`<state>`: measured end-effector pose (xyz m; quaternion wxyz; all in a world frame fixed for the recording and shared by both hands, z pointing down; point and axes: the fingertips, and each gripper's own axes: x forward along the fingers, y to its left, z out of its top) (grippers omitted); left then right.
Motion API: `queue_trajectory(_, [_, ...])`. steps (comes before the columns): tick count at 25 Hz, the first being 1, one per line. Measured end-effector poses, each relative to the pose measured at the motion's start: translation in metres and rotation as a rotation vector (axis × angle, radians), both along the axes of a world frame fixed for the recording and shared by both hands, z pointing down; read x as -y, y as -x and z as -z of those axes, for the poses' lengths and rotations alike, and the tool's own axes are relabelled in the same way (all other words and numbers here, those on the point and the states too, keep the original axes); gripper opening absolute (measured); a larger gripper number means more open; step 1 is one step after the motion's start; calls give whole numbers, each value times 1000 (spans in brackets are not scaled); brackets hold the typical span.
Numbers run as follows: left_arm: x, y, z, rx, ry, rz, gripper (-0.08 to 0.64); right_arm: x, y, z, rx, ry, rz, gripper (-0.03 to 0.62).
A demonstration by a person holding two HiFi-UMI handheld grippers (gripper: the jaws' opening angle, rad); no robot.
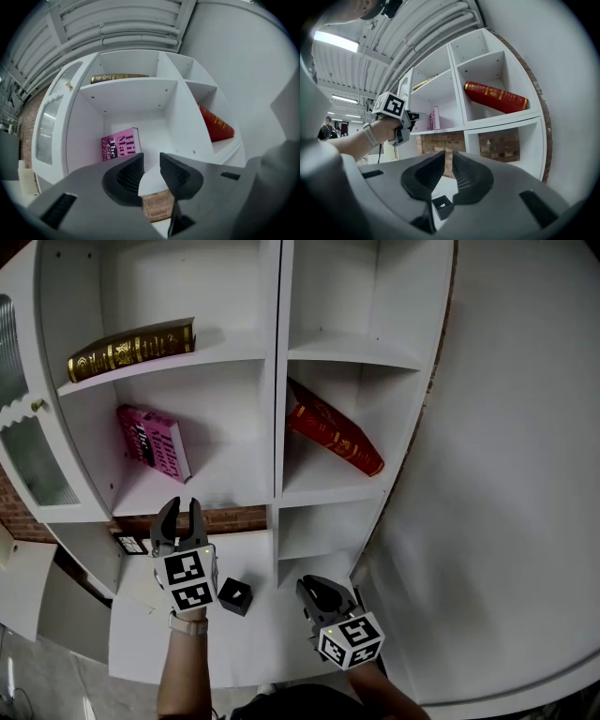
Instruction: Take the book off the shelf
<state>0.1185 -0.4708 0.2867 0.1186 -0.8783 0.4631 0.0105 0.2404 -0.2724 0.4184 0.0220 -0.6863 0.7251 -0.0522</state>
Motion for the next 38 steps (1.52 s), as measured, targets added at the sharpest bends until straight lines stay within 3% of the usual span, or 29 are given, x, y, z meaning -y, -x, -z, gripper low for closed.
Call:
queue_trajectory(6, [50, -13, 24, -4, -3, 36, 148, 26, 0, 6, -6, -7, -17, 57])
queue_trajectory(17, [115, -18, 26, 12, 32, 114, 256, 53, -5, 7, -15, -11, -46, 57])
queue_trajectory(28, [145, -24, 19, 52, 48, 123, 256, 68, -2, 2, 0, -7, -45, 57])
queue_trajectory(38, [136, -2, 17, 68, 48, 138, 253, 70, 11, 3, 19, -17, -2, 57])
